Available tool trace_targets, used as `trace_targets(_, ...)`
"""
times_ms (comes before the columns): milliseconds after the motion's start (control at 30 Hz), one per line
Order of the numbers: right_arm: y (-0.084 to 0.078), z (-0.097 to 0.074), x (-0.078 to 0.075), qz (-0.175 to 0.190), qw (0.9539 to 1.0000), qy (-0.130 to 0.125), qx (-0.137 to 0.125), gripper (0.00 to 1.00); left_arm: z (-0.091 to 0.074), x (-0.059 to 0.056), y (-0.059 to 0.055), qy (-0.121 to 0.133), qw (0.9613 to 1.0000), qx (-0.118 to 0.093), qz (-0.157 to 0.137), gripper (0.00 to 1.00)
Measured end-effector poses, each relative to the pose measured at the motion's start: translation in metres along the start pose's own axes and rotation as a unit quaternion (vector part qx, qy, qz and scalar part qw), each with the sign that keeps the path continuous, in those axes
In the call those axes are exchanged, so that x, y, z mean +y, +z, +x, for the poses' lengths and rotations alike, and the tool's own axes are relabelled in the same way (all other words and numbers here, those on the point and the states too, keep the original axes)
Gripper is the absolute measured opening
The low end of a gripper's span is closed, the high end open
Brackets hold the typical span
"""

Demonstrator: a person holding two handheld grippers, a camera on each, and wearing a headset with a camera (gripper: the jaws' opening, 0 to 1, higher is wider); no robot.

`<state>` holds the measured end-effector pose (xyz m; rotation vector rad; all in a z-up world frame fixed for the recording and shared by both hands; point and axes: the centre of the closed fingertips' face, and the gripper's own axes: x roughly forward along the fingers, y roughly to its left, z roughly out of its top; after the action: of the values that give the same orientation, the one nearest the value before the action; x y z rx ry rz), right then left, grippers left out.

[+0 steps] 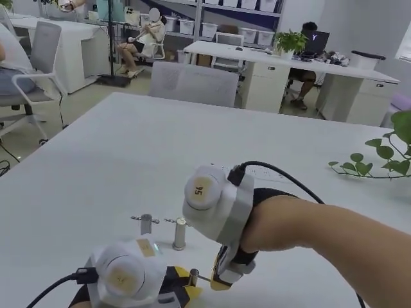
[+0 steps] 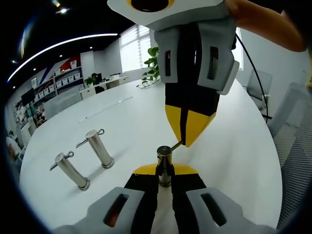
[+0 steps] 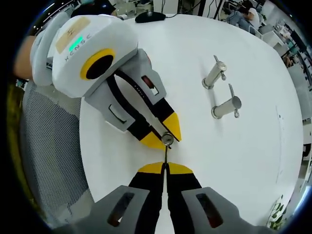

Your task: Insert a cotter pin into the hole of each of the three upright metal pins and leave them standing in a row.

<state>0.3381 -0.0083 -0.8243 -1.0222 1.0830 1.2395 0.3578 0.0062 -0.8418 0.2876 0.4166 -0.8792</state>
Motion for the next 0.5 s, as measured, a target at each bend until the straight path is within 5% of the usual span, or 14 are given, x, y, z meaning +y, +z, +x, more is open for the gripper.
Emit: trace_targets(500,-0.0052,0.0004,-0.0034,-0.013,0.9999,-0.004,0.005,0.01,-0.0009,-0.0039,0.0038,-0.014,0.9998,-0.008,-0.009,0.10)
